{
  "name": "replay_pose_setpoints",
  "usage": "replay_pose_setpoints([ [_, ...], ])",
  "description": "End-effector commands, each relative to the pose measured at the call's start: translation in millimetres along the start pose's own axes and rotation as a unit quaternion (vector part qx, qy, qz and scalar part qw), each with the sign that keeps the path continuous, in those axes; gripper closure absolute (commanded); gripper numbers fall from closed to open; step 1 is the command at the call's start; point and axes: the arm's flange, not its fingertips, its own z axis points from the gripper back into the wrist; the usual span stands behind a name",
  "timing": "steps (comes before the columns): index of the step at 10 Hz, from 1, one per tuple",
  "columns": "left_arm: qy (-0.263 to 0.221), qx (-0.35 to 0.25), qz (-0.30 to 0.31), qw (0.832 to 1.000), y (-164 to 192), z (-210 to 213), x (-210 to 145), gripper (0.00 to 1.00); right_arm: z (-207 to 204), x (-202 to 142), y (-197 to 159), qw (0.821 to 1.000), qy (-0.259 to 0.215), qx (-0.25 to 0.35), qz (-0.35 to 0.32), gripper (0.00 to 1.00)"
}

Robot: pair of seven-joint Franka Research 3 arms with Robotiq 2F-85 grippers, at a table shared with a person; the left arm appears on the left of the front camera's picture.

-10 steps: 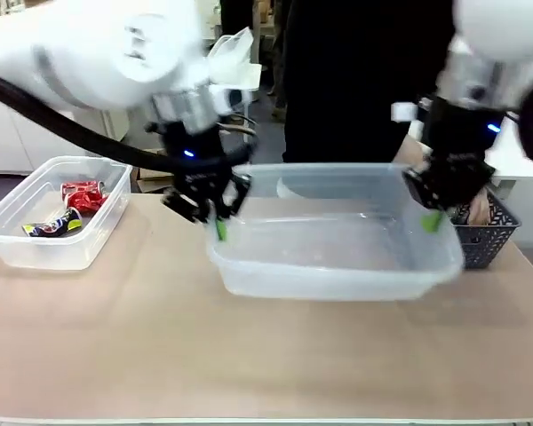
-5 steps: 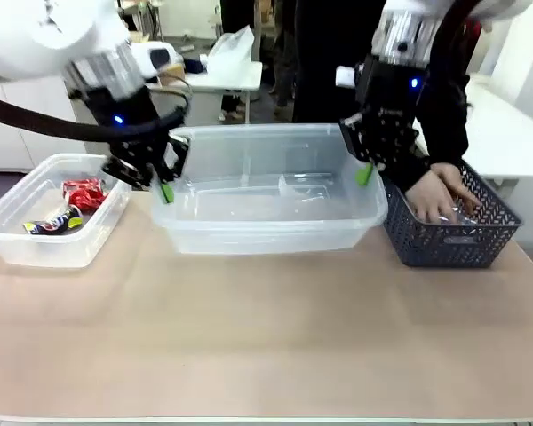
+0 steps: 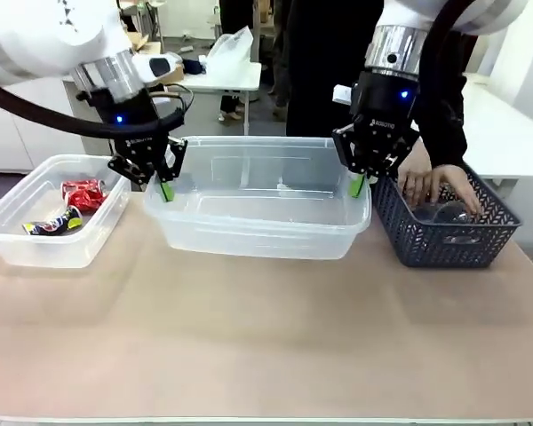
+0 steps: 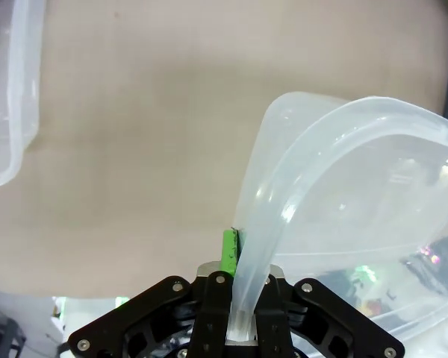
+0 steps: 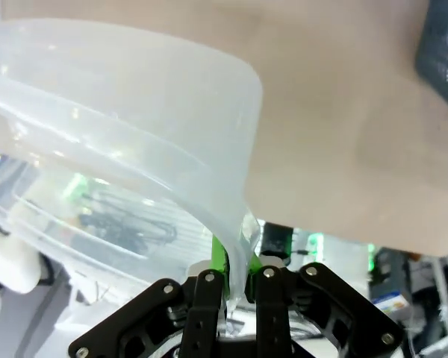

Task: Sort the waste into each basket.
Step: Pick up the Organizing box on the right side of the table and lift it.

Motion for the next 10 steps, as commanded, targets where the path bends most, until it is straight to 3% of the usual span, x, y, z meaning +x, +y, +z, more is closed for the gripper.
replay_pose_setpoints([
  [1, 0.003, 0.013, 0.003, 1.0, 3.3, -0.7, 19.7, 0.97, -4.6, -2.2, -12.5, 0.996, 0.067, 0.04, -0.033, 0.94],
  [4, 0.014, 0.017, 0.002, 1.0, 6.5, -15.5, 14.4, 0.97, -14.6, 22.2, -30.0, 0.994, 0.078, 0.055, -0.06, 0.94],
  [6, 0.034, 0.003, -0.006, 0.999, -7.6, -19.4, 9.1, 0.97, -24.7, 27.7, -29.3, 0.997, 0.054, 0.031, -0.054, 0.94],
  [10, 0.034, 0.003, -0.006, 0.999, -7.6, -19.4, 9.1, 0.97, -24.7, 27.7, -29.3, 0.997, 0.054, 0.031, -0.054, 0.94],
])
